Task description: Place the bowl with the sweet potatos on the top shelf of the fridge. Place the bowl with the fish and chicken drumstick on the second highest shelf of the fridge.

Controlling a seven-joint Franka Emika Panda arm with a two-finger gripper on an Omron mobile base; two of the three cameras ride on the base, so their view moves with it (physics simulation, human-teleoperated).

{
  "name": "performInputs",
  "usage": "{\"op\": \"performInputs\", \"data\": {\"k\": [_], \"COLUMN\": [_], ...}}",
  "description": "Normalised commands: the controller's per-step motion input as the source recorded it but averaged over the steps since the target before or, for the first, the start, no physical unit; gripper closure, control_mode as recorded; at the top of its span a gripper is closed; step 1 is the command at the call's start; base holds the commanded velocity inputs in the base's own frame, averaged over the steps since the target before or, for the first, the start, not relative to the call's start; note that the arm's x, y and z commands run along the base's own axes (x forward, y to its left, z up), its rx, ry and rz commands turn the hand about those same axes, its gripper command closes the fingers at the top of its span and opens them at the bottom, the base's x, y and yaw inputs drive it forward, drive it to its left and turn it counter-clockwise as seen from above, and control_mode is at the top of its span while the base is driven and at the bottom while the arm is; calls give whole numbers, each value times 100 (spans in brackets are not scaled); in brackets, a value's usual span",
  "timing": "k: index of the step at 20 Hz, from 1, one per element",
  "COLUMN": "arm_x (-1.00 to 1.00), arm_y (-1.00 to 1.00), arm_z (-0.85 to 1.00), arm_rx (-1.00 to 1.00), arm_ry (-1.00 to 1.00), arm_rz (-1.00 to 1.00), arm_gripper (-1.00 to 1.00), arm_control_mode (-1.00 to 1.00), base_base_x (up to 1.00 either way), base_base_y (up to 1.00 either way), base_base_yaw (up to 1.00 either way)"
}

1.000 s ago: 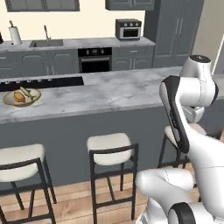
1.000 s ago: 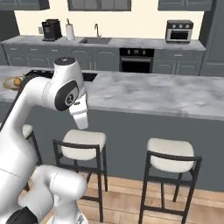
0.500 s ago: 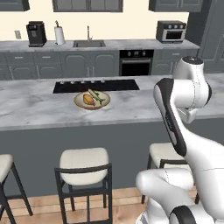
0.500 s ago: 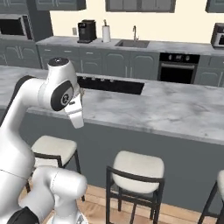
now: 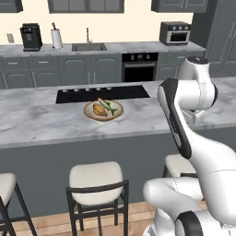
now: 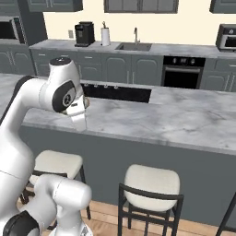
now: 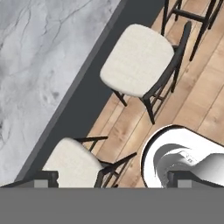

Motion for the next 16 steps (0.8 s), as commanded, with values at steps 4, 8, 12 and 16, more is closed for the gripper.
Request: {"op": "performInputs", "data": {"k": [4,8,12,16], "arm_x": [100,100,100,83], "arm_y": [90,71,3,35], "arm_z": [-17,-36,-48,-8], "arm_rx": [0,7,26,1], "arm_ry": [-15,-2,0,6], "arm_rz": [12,27,41,5], "arm_gripper": [-100,-100,-100,-100], "arm_control_mode": [-100,-100,-100,-100], "base_base_x": [0,0,0,0], "base_base_y": [0,0,0,0], "base_base_yaw": [0,0,0,0]}}
